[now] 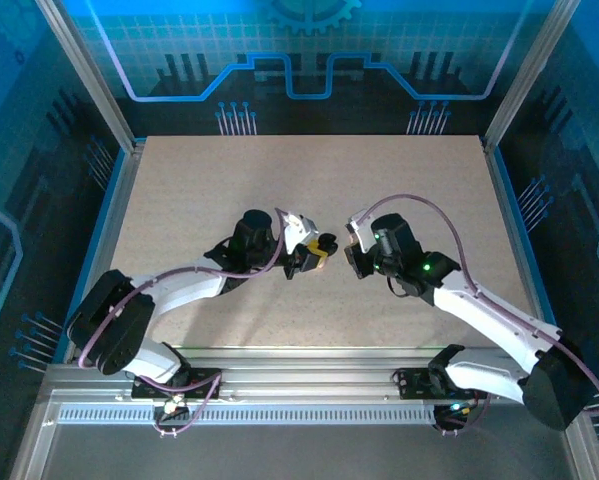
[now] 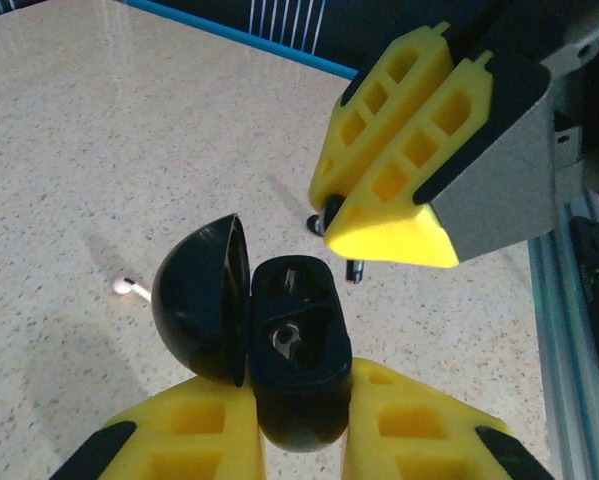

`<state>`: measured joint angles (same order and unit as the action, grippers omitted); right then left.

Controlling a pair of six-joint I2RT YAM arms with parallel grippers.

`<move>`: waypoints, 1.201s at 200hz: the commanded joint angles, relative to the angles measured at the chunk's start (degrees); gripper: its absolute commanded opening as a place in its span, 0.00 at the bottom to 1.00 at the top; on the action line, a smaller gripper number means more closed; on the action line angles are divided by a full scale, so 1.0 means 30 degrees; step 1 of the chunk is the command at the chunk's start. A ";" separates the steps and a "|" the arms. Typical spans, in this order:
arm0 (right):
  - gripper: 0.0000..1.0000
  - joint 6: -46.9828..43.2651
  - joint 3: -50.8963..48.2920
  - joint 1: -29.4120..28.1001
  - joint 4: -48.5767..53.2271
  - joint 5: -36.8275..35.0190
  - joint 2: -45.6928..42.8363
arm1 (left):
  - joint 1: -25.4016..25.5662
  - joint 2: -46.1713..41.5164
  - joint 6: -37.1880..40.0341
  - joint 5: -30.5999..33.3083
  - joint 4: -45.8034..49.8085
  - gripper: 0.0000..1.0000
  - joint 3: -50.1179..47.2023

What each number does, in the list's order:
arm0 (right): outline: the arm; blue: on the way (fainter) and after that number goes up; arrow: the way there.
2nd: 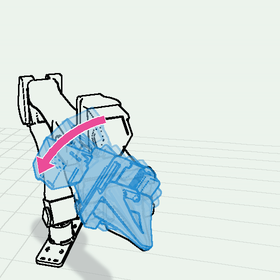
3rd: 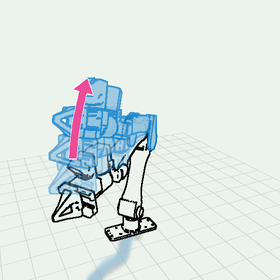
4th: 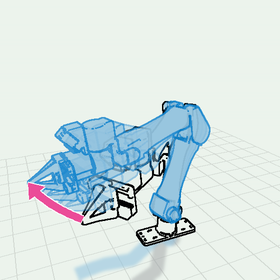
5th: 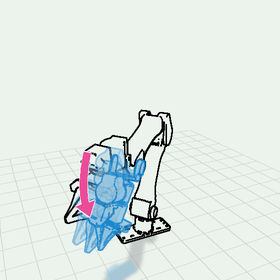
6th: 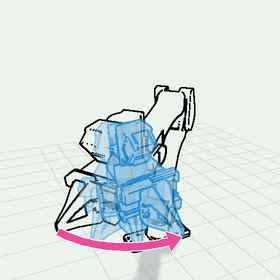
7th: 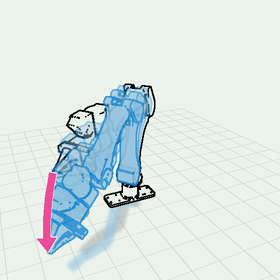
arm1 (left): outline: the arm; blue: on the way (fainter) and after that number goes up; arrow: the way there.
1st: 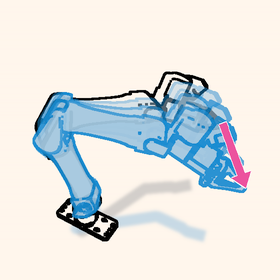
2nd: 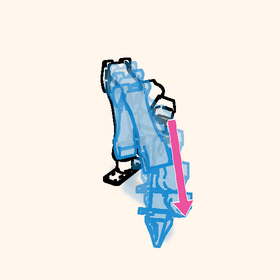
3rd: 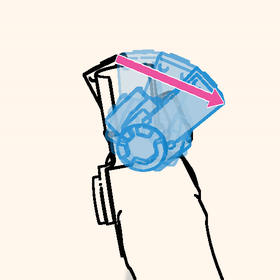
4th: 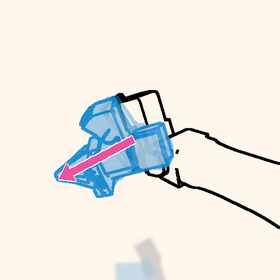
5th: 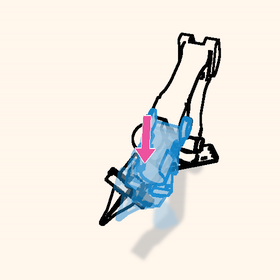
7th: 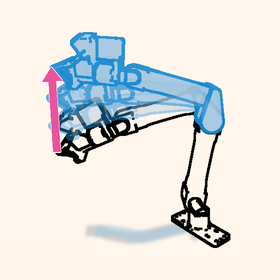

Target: Insert the wireless bluetooth earbuds into the charging case

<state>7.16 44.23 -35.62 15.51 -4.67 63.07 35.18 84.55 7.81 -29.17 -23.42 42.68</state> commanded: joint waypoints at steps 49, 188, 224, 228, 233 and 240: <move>0.12 -0.2628 -0.0622 -0.0286 -0.3848 0.2087 -0.1424 | 0.0194 0.0586 -0.0144 -0.0886 -0.0748 0.16 0.0687; 0.12 -0.3496 -0.0043 -0.0446 -0.3756 0.3474 -0.0168 | 0.0219 -0.0096 -0.0495 -0.1264 -0.1627 0.16 0.0201; 0.11 -0.3945 0.0196 -0.0521 -0.3451 0.3257 0.0153 | 0.0204 -0.0249 -0.0497 -0.1293 -0.1714 0.16 0.0247; 0.11 -0.3978 0.0243 -0.0521 -0.3407 0.3145 0.0159 | 0.0209 -0.0253 -0.0510 -0.1335 -0.1751 0.16 0.0229; 0.11 -0.4015 0.0255 -0.0535 -0.3361 0.3038 0.0168 | 0.0198 -0.0286 -0.0524 -0.1345 -0.1759 0.16 0.0246; 0.11 -0.4037 0.0255 -0.0544 -0.3371 0.2910 0.0160 | 0.0206 -0.0268 -0.0562 -0.1383 -0.1773 0.16 0.0243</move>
<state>-3.33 43.64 -35.88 4.19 4.80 62.76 35.44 86.08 6.83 -30.96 -25.65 42.98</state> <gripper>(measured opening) 0.114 0.185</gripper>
